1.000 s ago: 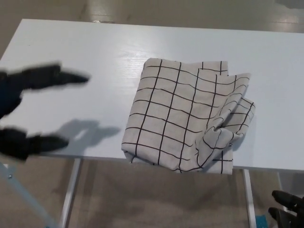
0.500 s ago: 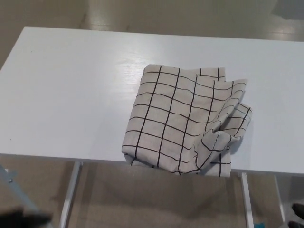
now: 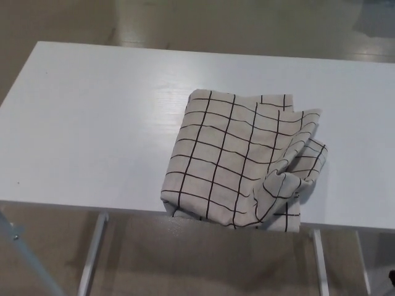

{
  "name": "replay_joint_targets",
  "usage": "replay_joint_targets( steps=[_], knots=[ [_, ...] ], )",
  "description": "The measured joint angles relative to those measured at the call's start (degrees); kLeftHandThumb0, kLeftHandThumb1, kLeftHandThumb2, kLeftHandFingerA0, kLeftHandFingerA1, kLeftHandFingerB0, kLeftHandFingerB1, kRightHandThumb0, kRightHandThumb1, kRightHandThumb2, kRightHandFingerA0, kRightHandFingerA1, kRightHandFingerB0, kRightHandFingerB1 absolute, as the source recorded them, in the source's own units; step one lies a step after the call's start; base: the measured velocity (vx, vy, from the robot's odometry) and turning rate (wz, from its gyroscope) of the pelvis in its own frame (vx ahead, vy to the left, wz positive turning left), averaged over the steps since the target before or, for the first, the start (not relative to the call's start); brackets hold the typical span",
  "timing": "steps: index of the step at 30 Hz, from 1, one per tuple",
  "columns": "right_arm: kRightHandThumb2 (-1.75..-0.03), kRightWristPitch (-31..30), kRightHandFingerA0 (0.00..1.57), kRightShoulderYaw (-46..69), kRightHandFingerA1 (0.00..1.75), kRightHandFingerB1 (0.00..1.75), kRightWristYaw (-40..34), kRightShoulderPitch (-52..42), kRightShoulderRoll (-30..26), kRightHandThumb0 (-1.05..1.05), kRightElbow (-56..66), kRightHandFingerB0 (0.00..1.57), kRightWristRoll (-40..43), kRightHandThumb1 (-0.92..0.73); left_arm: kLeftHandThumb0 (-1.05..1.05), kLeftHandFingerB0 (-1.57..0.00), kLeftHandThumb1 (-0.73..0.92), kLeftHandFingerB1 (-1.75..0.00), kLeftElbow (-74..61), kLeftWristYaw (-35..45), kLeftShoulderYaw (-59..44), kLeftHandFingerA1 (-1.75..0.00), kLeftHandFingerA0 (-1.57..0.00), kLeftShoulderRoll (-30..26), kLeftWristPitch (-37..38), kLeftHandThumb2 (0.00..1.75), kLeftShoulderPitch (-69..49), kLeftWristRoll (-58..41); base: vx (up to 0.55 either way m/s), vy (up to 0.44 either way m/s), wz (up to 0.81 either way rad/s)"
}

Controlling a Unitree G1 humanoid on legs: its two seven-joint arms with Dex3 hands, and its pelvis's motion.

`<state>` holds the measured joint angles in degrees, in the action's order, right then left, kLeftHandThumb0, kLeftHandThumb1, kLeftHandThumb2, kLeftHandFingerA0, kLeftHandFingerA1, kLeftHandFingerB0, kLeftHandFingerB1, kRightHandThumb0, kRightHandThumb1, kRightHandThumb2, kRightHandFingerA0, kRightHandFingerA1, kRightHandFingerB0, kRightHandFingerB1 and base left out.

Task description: Use the left hand to fold a white towel with checkered patterns in half.

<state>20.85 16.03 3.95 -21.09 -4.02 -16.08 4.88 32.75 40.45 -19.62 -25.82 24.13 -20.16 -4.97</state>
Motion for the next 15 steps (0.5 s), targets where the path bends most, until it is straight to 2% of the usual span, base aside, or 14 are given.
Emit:
replay_joint_targets(
  steps=[5,15],
  knots=[
    [-0.62,0.01,0.35,-1.42,0.56,0.50,0.26,-0.61,0.07,-0.42,-2.72,0.43,-0.19,-0.76,-0.76,-0.30,0.57,-0.30,11.45,-5.04,0.78,-0.31,-0.28,1.52,0.30,0.58,4.83,0.73,0.00,0.000,0.00],
    [-0.63,0.38,0.39,-4.22,0.58,0.48,1.09,-0.52,-0.82,-0.42,-7.96,0.44,-1.72,-0.76,-0.78,-0.31,0.55,-0.31,20.21,-13.29,2.81,-0.31,-0.28,2.46,1.10,0.60,8.77,2.39,0.00,0.000,0.00]
  ],
)
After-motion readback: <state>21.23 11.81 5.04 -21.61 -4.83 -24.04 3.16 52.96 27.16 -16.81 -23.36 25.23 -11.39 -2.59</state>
